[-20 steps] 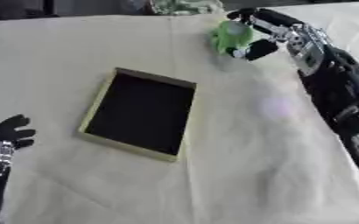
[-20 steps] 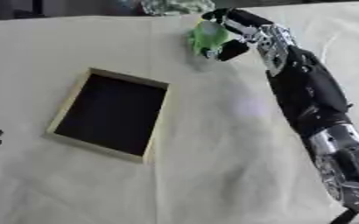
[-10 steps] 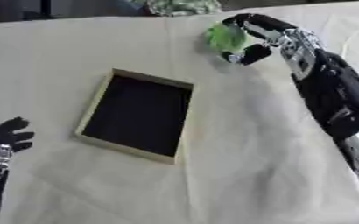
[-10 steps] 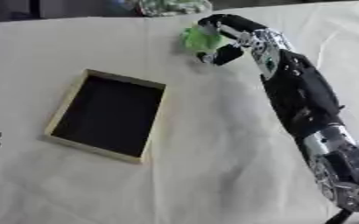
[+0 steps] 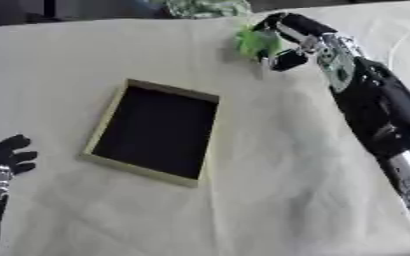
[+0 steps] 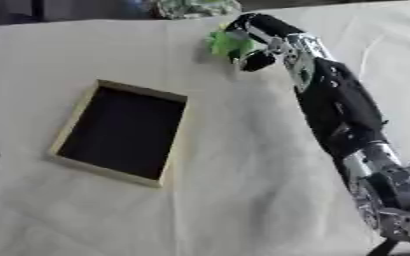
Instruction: Pick up objects on the table and place them in the box.
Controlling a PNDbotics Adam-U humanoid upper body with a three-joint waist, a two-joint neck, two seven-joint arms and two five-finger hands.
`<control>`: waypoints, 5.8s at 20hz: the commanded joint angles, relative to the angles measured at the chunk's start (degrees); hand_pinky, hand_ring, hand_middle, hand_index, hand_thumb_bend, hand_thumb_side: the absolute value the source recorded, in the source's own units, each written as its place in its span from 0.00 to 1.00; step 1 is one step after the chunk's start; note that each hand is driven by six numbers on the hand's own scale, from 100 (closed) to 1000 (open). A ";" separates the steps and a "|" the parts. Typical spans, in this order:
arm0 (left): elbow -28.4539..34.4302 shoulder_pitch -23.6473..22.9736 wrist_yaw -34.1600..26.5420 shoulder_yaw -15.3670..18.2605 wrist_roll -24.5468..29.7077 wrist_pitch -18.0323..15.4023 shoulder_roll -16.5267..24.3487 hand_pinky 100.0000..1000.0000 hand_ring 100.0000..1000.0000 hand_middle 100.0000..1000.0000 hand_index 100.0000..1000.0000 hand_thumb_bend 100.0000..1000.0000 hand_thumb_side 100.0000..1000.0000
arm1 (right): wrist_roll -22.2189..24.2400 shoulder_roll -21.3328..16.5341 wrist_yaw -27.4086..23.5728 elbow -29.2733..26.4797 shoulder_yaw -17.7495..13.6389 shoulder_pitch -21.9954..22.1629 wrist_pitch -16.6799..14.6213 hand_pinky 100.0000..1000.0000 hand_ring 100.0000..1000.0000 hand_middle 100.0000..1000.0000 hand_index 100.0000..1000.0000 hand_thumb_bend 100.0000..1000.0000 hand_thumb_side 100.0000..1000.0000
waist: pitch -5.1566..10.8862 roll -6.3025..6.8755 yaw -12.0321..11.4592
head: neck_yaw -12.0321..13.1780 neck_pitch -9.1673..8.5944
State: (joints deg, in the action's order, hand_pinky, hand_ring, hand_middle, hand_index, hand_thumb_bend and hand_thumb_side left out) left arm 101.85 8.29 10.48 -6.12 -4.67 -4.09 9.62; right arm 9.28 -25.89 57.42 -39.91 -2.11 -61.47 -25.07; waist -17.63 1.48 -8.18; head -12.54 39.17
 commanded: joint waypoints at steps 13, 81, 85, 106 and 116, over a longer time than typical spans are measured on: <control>0.97 0.54 -0.18 0.16 -0.08 -0.20 0.12 0.70 0.71 0.73 0.83 0.00 0.90 | -9.55 0.77 0.92 -5.14 2.11 -1.19 -2.85 0.73 0.61 0.25 0.43 0.00 0.00 | 1.17 0.04 0.15 | -0.32 -0.41; 1.73 -0.01 1.23 7.58 -7.95 1.23 -0.29 0.71 0.71 0.73 0.83 0.00 0.88 | 7.94 3.81 -4.65 -23.09 16.75 4.12 -16.44 0.89 0.88 0.94 0.98 0.26 0.28 | 2.61 -0.78 1.36 | -1.85 -0.83; 1.56 -0.11 1.27 7.54 -7.94 1.19 -0.22 0.71 0.71 0.73 0.83 0.00 0.88 | 7.19 0.74 -7.04 -25.61 15.80 3.46 -15.29 0.89 0.87 0.94 0.98 0.26 0.25 | 2.83 -0.87 2.00 | -1.54 -0.78; 0.81 -0.15 0.73 6.47 -7.08 0.90 -0.82 0.71 0.71 0.73 0.82 0.00 0.88 | -6.61 -4.01 -24.11 -48.61 7.47 17.17 -3.55 0.80 0.79 0.80 0.92 0.00 0.14 | 3.10 0.39 5.87 | 4.07 -0.65; 0.33 -0.44 0.36 5.91 -7.04 0.83 -1.04 0.71 0.71 0.73 0.82 0.00 0.89 | -12.19 -0.18 -33.67 -59.90 0.60 31.97 6.00 0.78 0.79 0.78 0.91 0.00 0.19 | 2.57 0.80 8.57 | 10.09 0.10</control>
State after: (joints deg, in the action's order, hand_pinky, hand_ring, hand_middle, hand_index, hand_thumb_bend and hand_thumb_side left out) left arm 101.68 7.60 10.99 -0.09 -11.83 -3.13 8.11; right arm -2.48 -25.75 25.22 -97.25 -0.26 -29.02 -20.22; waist -15.96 2.39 0.42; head -3.10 38.81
